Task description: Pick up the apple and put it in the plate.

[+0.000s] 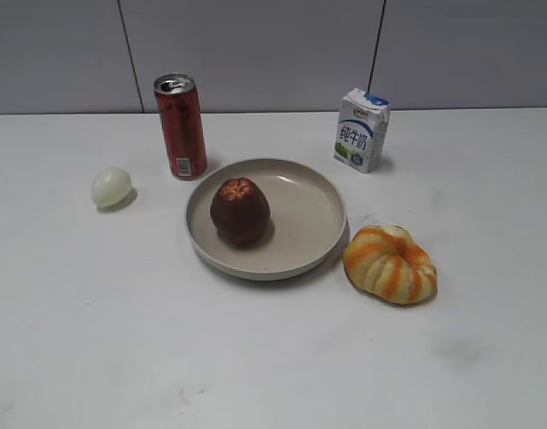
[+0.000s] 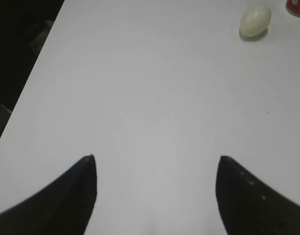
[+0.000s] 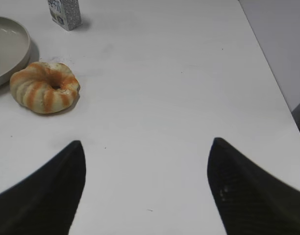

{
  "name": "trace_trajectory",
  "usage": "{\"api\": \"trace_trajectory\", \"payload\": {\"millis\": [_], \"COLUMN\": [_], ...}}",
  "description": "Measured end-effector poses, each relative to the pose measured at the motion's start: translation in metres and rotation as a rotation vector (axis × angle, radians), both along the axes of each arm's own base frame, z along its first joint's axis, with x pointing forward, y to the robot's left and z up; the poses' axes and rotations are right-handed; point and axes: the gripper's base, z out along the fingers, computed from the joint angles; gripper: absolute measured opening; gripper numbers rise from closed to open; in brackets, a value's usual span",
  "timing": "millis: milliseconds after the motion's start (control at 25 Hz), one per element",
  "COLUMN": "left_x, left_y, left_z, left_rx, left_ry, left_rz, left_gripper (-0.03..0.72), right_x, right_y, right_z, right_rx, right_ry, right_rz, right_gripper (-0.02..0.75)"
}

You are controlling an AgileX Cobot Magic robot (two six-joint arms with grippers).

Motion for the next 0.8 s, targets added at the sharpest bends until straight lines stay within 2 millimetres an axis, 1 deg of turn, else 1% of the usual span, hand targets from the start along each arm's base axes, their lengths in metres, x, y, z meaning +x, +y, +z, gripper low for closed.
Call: {"api": "trace_trajectory", "payload": {"millis": [200, 280, 560, 800], "left_x": [-0.02, -0.025, -0.026, -0.026], "left_y": [-0.001, -0.001, -0.001, -0.001], "left_z": [0.0, 0.0, -0.001, -0.001], "left_rx": [0.005, 0.006, 0.009, 0.003], "left_ry": [-0.12, -0.148, -0.147, -0.147], "left_rz": [0.0, 0.0, -0.001, -0.072], "left_gripper": [0.574, 0.574, 0.572, 0.568], "right_x": [0.0, 0.0, 0.0, 0.0], "right_y": [0.0, 0.0, 0.0, 0.0], "right_z": [0.0, 0.0, 0.0, 0.0], "right_rx": [0.0, 0.0, 0.0, 0.0], "right_ry": [0.0, 0.0, 0.0, 0.0], "right_rz": [0.0, 0.0, 0.0, 0.0], "right_gripper": [0.585, 0.585, 0.585, 0.585]}}
